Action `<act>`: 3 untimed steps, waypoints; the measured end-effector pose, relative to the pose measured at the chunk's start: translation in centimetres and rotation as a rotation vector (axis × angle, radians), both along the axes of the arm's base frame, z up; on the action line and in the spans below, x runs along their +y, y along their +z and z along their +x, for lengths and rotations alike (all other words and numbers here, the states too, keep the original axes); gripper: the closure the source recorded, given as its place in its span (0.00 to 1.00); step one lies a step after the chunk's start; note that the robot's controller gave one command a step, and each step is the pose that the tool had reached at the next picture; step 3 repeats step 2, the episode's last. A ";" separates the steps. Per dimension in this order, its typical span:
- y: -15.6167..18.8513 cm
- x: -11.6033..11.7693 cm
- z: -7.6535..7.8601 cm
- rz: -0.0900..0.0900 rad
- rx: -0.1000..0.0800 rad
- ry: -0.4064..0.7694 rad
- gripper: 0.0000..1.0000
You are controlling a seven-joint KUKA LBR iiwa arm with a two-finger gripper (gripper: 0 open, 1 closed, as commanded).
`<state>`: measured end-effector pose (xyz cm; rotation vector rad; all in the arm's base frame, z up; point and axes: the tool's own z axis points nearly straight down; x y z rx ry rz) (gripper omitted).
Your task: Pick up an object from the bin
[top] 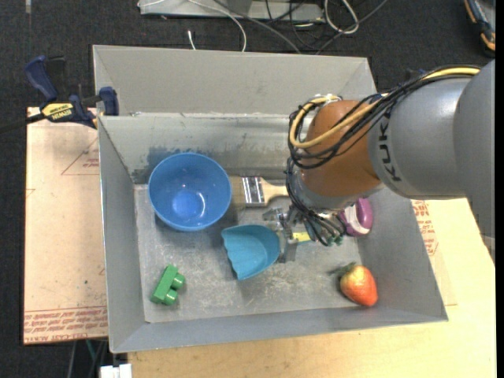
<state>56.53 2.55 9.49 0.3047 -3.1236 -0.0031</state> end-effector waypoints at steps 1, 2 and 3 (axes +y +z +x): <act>3.3 0.0 0.2 0.000 -0.007 0.000 1.00; 7.1 0.1 0.2 0.001 -0.005 -0.001 1.00; 7.1 0.1 0.2 0.001 -0.005 -0.001 1.00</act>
Offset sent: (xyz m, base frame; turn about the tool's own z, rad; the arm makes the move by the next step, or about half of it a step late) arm 0.0016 0.0001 0.0813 0.0004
